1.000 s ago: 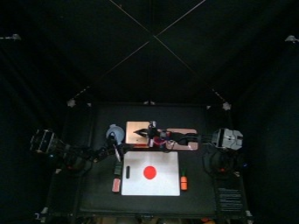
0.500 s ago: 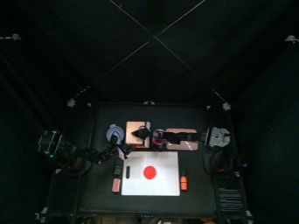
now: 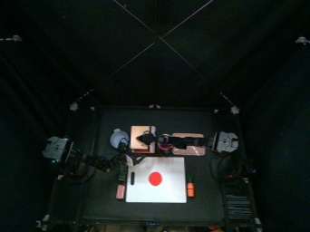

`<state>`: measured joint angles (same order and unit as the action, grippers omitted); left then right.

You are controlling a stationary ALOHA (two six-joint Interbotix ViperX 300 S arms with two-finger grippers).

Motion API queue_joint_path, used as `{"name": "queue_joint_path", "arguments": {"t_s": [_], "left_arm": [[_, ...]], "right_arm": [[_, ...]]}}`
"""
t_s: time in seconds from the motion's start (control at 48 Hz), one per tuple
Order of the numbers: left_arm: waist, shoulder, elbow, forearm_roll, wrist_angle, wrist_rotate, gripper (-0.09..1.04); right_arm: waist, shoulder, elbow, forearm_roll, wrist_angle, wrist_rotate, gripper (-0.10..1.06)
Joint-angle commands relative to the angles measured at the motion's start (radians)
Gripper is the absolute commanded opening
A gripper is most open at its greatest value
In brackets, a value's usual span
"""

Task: Get the cutter from the drawer then cut the dough then place the extra dough in the bowl
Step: Open the drawer

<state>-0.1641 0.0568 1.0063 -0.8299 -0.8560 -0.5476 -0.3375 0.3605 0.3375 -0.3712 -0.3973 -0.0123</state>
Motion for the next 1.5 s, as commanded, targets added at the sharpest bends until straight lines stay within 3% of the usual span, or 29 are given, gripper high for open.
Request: {"name": "queue_joint_path", "arguments": {"t_s": [0.021,0.375,1.208,1.5], "left_arm": [[0.002,0.029,-0.037,-0.037,0.015,-0.032,0.86],[0.011,0.057,-0.051,-0.155,0.031,-0.049,0.85],[0.101,0.104,-0.075,-0.155,0.02,-0.038,0.84],[0.104,0.114,-0.089,-0.14,0.029,0.051,0.77]], "right_arm": [[0.006,-0.015,-0.012,-0.006,0.005,0.002,-0.03],[0.017,-0.012,-0.012,-0.003,0.005,0.003,-0.03],[0.032,0.009,-0.005,0.002,0.005,0.005,-0.03],[0.031,0.009,0.003,0.011,0.005,0.005,-0.03]]}}
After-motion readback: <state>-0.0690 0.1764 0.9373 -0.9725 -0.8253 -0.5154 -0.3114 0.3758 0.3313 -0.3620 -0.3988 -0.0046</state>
